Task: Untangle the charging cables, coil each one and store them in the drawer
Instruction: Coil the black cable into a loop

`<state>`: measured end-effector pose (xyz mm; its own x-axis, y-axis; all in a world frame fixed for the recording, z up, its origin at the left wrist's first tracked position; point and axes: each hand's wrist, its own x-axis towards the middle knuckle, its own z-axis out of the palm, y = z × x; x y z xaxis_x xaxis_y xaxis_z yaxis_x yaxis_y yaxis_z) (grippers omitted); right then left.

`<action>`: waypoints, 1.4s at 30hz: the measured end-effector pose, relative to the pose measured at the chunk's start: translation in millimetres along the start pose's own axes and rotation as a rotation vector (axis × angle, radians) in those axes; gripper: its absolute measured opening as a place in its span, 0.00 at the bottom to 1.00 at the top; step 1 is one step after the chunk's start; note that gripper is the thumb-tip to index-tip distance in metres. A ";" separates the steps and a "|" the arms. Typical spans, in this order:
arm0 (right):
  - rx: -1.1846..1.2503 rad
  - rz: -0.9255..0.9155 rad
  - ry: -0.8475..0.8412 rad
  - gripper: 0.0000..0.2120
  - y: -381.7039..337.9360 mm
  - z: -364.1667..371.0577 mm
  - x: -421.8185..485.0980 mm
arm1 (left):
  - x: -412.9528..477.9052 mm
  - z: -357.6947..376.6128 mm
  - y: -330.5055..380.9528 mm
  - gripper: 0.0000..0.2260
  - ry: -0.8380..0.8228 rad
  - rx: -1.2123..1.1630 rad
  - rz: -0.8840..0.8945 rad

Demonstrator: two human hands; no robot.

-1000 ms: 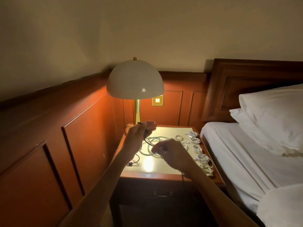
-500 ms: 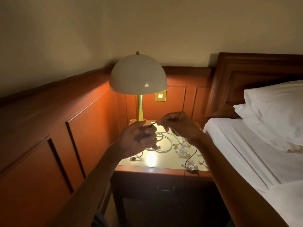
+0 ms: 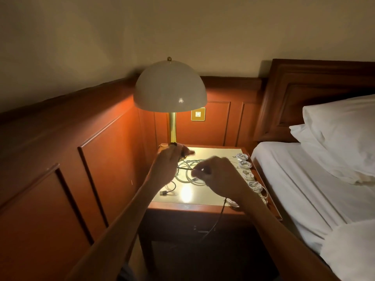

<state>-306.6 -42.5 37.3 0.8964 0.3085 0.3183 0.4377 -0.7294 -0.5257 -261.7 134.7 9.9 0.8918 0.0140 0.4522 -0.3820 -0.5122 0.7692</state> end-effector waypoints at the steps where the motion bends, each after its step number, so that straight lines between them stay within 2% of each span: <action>1: -0.047 -0.025 0.019 0.07 0.1 -9.3 5.6 | -2.1 -1.4 -0.8 0.26 -0.122 0.060 0.064; 3: -0.112 -0.073 0.017 0.08 0.7 -30.6 19.1 | -6.6 -0.3 -5.1 0.28 -0.438 -0.128 0.156; 4: -0.109 -0.095 -0.010 0.09 1.8 -40.4 26.5 | -8.3 -0.1 -5.3 0.27 -0.575 -0.320 0.120; 7: 0.156 -0.119 -0.092 0.08 2.6 -57.9 38.9 | -6.1 -11.2 3.0 0.21 -0.795 -0.720 -0.001; 9: 0.402 -0.083 -0.025 0.04 1.5 -55.3 37.7 | -6.5 -23.2 12.9 0.16 -0.887 -0.959 -0.011; 11: 0.555 0.009 0.072 0.06 0.4 -45.2 30.4 | -7.8 -30.9 24.3 0.11 -0.827 -1.262 -0.038; 13: 0.585 0.099 0.077 0.07 -1.0 -31.0 19.4 | -7.3 -33.1 38.6 0.15 -0.541 -1.519 -0.130; 14: 0.543 0.102 0.056 0.08 -2.2 -22.4 13.2 | -5.5 -30.8 43.8 0.18 -0.385 -1.615 -0.157; 16: 0.383 0.050 0.044 0.11 -6.9 -5.0 1.0 | -0.4 -23.2 53.5 0.19 -0.174 -1.735 -0.160; 18: 0.278 0.042 0.054 0.11 -12.1 6.7 -7.1 | 8.9 -13.4 53.9 0.17 -0.077 -1.608 -0.139; 19: 0.227 0.046 0.052 0.11 -13.5 8.9 -9.1 | 12.9 -8.5 50.9 0.17 -0.018 -1.424 -0.127; 20: 0.164 0.033 0.045 0.11 -13.1 8.6 -9.1 | 15.1 -4.3 45.0 0.17 0.041 -1.168 -0.095; 22: 0.043 0.010 0.013 0.11 -10.5 0.9 -5.2 | 15.9 1.7 28.1 0.16 0.116 -0.482 0.070; 23: 0.004 0.004 0.000 0.10 -8.7 -6.0 -1.7 | 13.2 2.1 22.0 0.15 0.100 -0.160 0.181; 24: -0.038 -0.007 -0.003 0.10 -6.4 -13.7 3.1 | 11.7 3.0 13.3 0.14 0.017 0.054 0.286; 25: -0.086 -0.024 -0.006 0.09 -4.8 -22.5 8.4 | 9.8 3.8 6.6 0.13 -0.111 0.128 0.351; 26: -0.131 -0.046 -0.015 0.09 -2.7 -31.5 15.0 | 7.0 4.9 0.1 0.13 -0.267 0.049 0.348; 28: -0.136 -0.094 -0.077 0.09 2.6 -48.4 29.4 | 0.7 4.7 -2.5 0.19 -0.545 -0.371 0.165; 30: -0.004 -0.156 -0.155 0.08 8.0 -58.7 40.6 | 1.7 -2.1 0.4 0.25 -0.706 -0.667 0.017; 32: 0.174 -0.187 -0.152 0.06 11.2 -57.5 44.3 | 0.2 -8.2 4.7 0.20 -0.770 -0.826 -0.047; 33: 0.270 -0.190 -0.121 0.04 11.9 -51.8 44.0 | -2.6 -10.1 7.8 0.17 -0.738 -0.895 -0.062; 35: 0.390 -0.175 0.018 0.15 11.3 -31.9 40.5 | -4.9 -14.9 18.1 0.17 -0.611 -1.090 -0.085; 36: 0.406 -0.152 0.086 0.18 11.4 -20.4 37.4 | -4.9 -15.0 23.4 0.19 -0.529 -1.215 -0.084; 39: 0.402 -0.097 0.173 0.12 16.8 21.5 25.5 | 3.4 -11.2 35.6 0.16 -0.156 -1.615 -0.177; 40: 0.370 -0.077 0.173 0.10 16.8 35.5 20.3 | 7.9 -7.9 35.5 0.15 -0.074 -1.682 -0.216; 42: 0.289 -0.059 0.167 0.10 15.1 56.0 11.8 | 11.0 2.7 25.6 0.17 -0.017 -1.518 -0.190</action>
<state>-285.6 -15.7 -11.1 0.8556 0.2230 0.4671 0.5115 -0.5028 -0.6969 -261.0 119.4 33.3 0.9531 -0.0394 0.2999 -0.1355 0.8308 0.5398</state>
